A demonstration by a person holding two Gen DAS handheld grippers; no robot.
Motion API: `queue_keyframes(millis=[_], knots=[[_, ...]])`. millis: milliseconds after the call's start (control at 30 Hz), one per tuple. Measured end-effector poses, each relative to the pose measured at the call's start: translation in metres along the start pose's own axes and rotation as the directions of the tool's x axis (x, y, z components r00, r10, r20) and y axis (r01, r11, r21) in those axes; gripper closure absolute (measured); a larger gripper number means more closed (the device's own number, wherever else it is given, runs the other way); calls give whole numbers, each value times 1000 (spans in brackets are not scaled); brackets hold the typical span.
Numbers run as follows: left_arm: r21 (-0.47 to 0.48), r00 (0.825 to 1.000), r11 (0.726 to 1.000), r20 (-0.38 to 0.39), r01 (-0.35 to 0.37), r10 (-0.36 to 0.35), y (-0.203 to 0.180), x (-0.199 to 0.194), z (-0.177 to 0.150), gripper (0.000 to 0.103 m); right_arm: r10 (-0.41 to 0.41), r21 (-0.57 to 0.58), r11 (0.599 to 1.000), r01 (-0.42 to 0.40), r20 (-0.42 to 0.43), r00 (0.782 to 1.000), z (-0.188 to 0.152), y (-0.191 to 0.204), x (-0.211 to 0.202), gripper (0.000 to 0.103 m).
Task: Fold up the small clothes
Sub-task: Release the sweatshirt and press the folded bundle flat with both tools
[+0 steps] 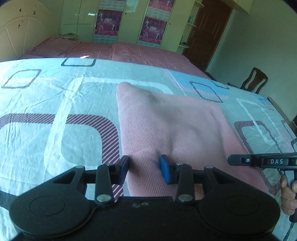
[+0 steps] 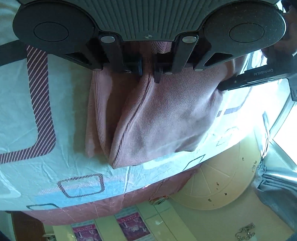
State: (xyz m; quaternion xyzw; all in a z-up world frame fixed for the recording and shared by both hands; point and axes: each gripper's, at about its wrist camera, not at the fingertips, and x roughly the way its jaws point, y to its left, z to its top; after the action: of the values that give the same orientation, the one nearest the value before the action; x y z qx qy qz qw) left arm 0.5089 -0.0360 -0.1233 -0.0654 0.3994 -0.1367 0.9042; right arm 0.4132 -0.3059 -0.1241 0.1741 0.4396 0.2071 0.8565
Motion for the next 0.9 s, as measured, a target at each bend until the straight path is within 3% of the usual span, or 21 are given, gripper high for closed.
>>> queue_keyframes(millis=[67, 267, 367, 433, 533, 667, 800, 900], knots=[[19, 1000, 1000, 21, 17, -17, -3, -5, 6, 77, -17, -45, 999, 18, 31, 999, 4, 11, -10, 93], [138, 995, 986, -30, 96, -92, -42, 3, 13, 78, -43, -76, 996, 50, 93, 995, 7, 7, -52, 94], [200, 994, 977, -92, 74, -57, -61, 17, 6, 76, -66, -24, 997, 67, 27, 997, -7, -20, -36, 94], [224, 995, 973, -95, 49, -28, -67, 21, 3, 75, -32, 47, 998, 32, -6, 999, -14, -36, -22, 93], [221, 994, 974, -109, 48, -24, -64, 19, 11, 73, -9, 85, 996, 6, 34, 999, -16, -39, -24, 93], [267, 1000, 964, -26, 6, 1, -59, 12, 24, 74, -8, 76, 997, 1, 90, 996, -13, -40, -36, 91], [222, 1000, 975, 2, 2, -3, -44, 35, 48, 75, -33, 17, 999, 32, 114, 993, 1, -32, -31, 91], [152, 996, 988, -90, 40, -26, -29, 71, 57, 76, -92, -32, 995, 92, 18, 996, 7, -29, -10, 91]])
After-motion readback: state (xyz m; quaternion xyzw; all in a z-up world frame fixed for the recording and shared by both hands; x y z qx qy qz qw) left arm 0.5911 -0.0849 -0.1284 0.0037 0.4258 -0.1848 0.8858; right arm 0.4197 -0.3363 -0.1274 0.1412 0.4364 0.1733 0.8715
